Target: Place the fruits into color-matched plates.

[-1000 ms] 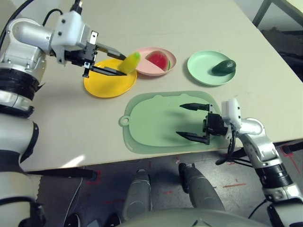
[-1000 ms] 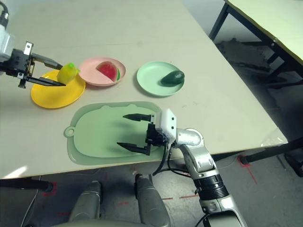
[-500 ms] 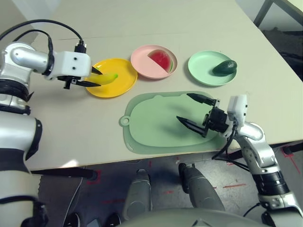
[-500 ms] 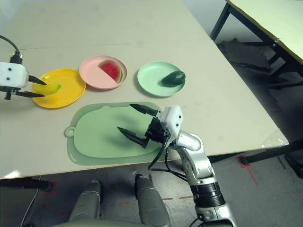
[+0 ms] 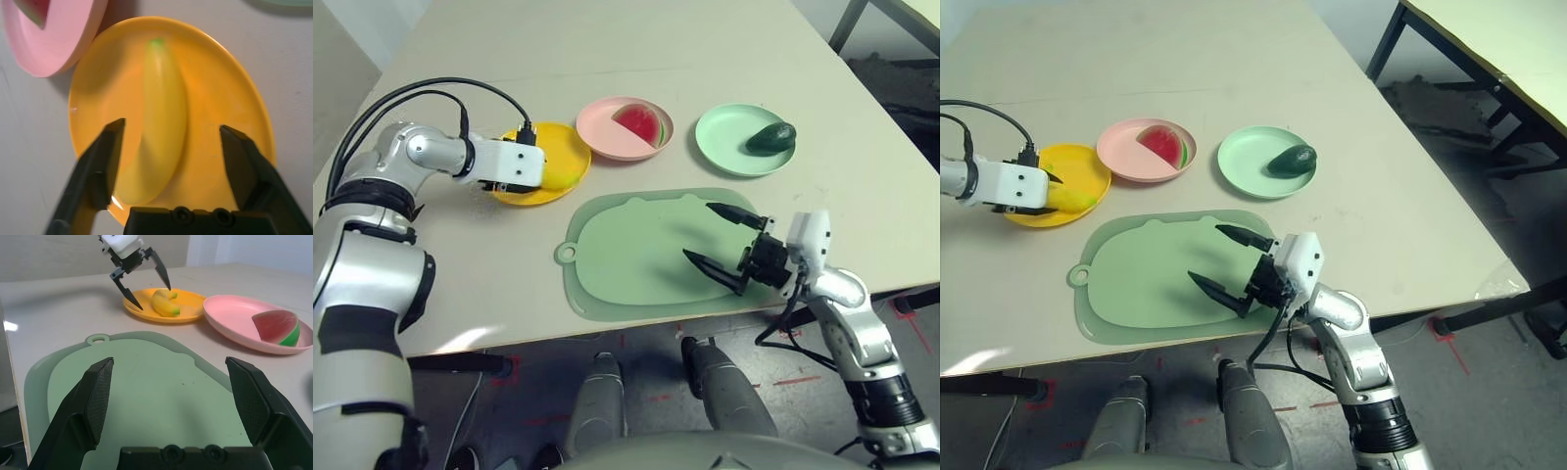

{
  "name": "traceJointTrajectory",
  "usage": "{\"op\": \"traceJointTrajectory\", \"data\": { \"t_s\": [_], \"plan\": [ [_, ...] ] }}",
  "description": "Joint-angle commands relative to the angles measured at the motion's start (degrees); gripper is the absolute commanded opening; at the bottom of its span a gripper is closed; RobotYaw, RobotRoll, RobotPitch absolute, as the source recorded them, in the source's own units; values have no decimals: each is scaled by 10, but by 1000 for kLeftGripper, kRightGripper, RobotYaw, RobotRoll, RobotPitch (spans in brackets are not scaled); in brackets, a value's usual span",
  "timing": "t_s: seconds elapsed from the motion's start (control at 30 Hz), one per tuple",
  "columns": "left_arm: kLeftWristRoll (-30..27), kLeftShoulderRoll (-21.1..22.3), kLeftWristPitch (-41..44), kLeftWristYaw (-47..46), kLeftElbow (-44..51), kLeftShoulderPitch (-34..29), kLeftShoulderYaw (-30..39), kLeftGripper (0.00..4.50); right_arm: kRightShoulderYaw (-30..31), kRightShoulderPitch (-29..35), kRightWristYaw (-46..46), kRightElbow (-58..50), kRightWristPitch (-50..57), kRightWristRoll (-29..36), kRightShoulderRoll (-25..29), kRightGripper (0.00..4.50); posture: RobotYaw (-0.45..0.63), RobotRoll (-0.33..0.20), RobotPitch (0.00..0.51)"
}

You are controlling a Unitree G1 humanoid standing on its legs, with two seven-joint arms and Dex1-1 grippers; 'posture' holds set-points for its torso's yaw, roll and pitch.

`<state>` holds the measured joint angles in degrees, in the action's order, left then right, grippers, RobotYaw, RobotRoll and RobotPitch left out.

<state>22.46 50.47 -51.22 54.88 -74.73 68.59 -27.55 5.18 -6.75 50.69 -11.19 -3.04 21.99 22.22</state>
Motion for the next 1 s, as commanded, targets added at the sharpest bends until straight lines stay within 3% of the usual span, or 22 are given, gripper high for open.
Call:
{"op": "traceJointTrajectory", "data": {
  "t_s": [0.03, 0.23, 0.37, 0.47, 0.6, 0.7, 0.77, 0.87, 1.0],
  "plan": [
    [7, 13, -14, 13, -6, -12, 16, 4476, -1, -6, -1, 11, 3, -2, 2, 4500, -155, 0, 226],
    [-85, 26, -18, 96, 7, -31, 107, 4476, -27, -50, -22, 58, 4, -4, 4, 4500, -117, 0, 233],
    [-248, 23, 54, 210, 52, -77, 235, 4476, -69, -99, -52, 127, -7, -12, 12, 4500, -85, 0, 238],
    [-371, 15, 172, 219, 170, -170, 330, 4476, -111, -133, -82, 178, -11, -12, 24, 4500, -55, 0, 248],
    [-473, -13, 329, 117, 429, -376, 420, 4476, -157, -149, -118, 227, -14, -9, 34, 4500, -21, 0, 263],
    [-552, -96, 462, -65, 660, -543, 504, 4476, -191, -142, -138, 277, -31, -9, 36, 4500, 11, 0, 268],
    [-566, -132, 512, -131, 760, -626, 529, 4476, -197, -135, -136, 299, -52, -15, 36, 4500, 34, 0, 268],
    [-587, -178, 552, -219, 837, -705, 583, 4476, -213, -124, -139, 314, -71, -9, 37, 4500, 60, 0, 263],
    [-589, -204, 557, -279, 828, -743, 649, 4476, -219, -91, -138, 296, -86, -4, 32, 4500, 69, 0, 262]
  ]
}}
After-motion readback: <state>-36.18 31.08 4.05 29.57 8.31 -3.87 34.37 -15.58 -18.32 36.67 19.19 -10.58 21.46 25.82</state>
